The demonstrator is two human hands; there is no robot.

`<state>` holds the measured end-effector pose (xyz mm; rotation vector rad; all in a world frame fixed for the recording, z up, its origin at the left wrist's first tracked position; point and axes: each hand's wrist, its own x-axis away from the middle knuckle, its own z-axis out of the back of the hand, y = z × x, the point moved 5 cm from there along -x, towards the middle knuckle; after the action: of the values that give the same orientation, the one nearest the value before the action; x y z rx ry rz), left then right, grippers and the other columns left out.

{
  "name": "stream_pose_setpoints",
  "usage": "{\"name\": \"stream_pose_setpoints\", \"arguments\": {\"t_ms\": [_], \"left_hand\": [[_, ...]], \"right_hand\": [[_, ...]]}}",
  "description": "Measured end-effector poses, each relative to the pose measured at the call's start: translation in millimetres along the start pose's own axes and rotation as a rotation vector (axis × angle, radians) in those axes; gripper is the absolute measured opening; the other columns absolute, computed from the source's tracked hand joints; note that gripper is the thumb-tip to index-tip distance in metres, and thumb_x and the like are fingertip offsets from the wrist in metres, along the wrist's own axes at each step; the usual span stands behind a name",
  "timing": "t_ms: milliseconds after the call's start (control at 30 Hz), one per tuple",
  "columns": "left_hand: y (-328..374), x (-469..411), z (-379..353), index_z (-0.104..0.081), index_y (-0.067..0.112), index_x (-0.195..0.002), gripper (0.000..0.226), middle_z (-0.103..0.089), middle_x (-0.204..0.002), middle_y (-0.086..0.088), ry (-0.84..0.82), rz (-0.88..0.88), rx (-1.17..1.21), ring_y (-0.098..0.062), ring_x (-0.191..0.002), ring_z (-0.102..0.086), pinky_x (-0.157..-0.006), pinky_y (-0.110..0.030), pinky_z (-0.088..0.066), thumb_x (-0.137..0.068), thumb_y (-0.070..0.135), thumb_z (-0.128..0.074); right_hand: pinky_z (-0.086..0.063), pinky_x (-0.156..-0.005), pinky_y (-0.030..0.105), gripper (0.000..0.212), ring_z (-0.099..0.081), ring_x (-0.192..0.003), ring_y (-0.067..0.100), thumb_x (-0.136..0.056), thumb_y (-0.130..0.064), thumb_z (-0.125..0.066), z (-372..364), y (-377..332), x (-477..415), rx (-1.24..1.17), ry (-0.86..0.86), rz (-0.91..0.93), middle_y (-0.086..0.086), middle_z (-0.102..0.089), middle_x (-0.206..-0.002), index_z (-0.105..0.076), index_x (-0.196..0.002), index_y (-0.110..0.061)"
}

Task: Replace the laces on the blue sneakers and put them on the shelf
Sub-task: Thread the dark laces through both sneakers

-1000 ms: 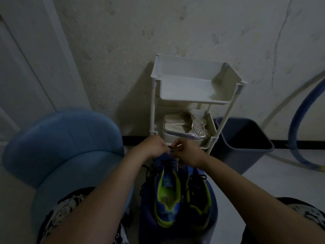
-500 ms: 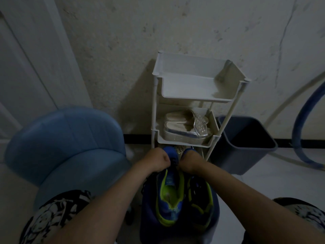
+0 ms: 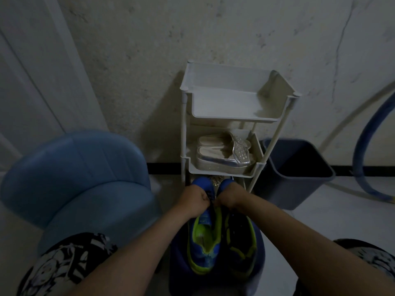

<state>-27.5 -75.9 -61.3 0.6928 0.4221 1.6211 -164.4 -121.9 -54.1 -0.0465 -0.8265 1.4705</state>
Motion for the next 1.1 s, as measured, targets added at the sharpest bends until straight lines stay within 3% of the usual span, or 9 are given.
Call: {"name": "stream_pose_setpoints", "arguments": {"t_ms": [233,333,467,567,767,833,967,1033,1100], "left_hand": [[-6,1,-6,-0.07,0.001,-0.067,0.021,-0.068,-0.071,-0.015,0.026,0.039,0.112,-0.015,-0.064,-0.058,-0.054,-0.023,-0.036,-0.085,0.012,-0.066],[-7,1,-6,-0.074,0.003,-0.072,0.016,-0.069,-0.071,-0.009,-0.002,0.017,0.153,-0.01,-0.064,-0.058,-0.054,-0.015,-0.039,-0.084,0.013,-0.071],[-8,2,-5,-0.074,0.002,-0.073,0.016,-0.063,-0.063,-0.003,-0.012,0.011,0.149,-0.003,-0.055,-0.052,-0.048,-0.01,-0.035,-0.084,0.014,-0.072],[-6,1,-4,-0.077,0.004,-0.082,0.011,-0.073,-0.081,-0.01,-0.024,0.014,0.13,-0.012,-0.072,-0.064,-0.065,-0.02,-0.047,-0.084,0.014,-0.072],[5,0,6,-0.073,0.005,-0.092,0.016,-0.072,-0.096,-0.011,-0.118,-0.011,-0.03,-0.014,-0.081,-0.062,-0.071,-0.026,-0.05,-0.08,0.014,-0.076],[4,-3,10,-0.067,0.016,-0.088,0.014,-0.07,-0.102,-0.008,-0.131,0.014,-0.024,-0.018,-0.09,-0.065,-0.074,-0.026,-0.05,-0.079,0.017,-0.077],[10,-7,17,-0.07,0.019,-0.108,0.019,-0.067,-0.117,0.0,-0.088,0.001,-0.002,-0.017,-0.106,-0.062,-0.086,-0.023,-0.047,-0.092,0.017,-0.06],[20,-7,19,-0.072,0.017,-0.11,0.022,-0.069,-0.112,0.0,-0.042,-0.04,0.036,-0.015,-0.102,-0.063,-0.084,-0.022,-0.046,-0.095,0.022,-0.058],[28,-6,16,-0.074,0.012,-0.093,0.02,-0.071,-0.09,-0.003,-0.064,-0.082,0.015,-0.013,-0.083,-0.063,-0.068,-0.022,-0.043,-0.093,0.028,-0.061]], "right_hand": [[-0.058,-0.064,0.036,0.018,-0.067,-0.072,0.026,-0.066,-0.019,-0.079,-2,-2,0,-0.011,-0.036,0.041,0.015,-0.068,-0.077,-0.067,-0.071,-0.006],[-0.044,-0.056,0.028,0.028,-0.058,-0.066,0.022,-0.074,-0.026,-0.075,-3,1,-5,0.011,-0.056,0.071,0.011,-0.061,-0.07,-0.056,-0.06,-0.012],[-0.043,-0.064,0.027,0.028,-0.056,-0.072,0.019,-0.085,-0.031,-0.065,-4,1,-3,0.132,-0.094,0.136,0.011,-0.058,-0.073,-0.061,-0.07,-0.008],[-0.041,-0.063,0.025,0.02,-0.056,-0.071,0.016,-0.087,-0.025,-0.065,-3,1,-1,0.16,-0.096,0.184,0.006,-0.055,-0.068,-0.065,-0.073,-0.011],[-0.048,-0.075,0.029,0.027,-0.063,-0.094,0.027,-0.094,-0.021,-0.054,8,-3,2,0.197,-0.054,0.22,0.015,-0.068,-0.1,-0.071,-0.101,-0.002],[-0.045,-0.077,0.03,0.028,-0.061,-0.097,0.031,-0.098,-0.017,-0.046,22,-2,3,0.115,0.018,0.187,0.019,-0.066,-0.109,-0.067,-0.109,-0.002],[-0.046,-0.071,0.035,0.025,-0.058,-0.079,0.029,-0.098,-0.015,-0.044,45,5,0,-0.079,0.155,0.176,0.014,-0.061,-0.082,-0.062,-0.083,-0.005],[-0.048,-0.067,0.035,0.028,-0.06,-0.074,0.027,-0.1,-0.015,-0.045,47,3,2,-0.162,0.155,0.219,0.014,-0.062,-0.079,-0.064,-0.086,0.0],[-0.044,-0.06,0.031,0.026,-0.056,-0.067,0.02,-0.102,-0.018,-0.045,50,-3,6,-0.295,0.164,0.263,0.009,-0.06,-0.077,-0.061,-0.088,-0.004]]}}
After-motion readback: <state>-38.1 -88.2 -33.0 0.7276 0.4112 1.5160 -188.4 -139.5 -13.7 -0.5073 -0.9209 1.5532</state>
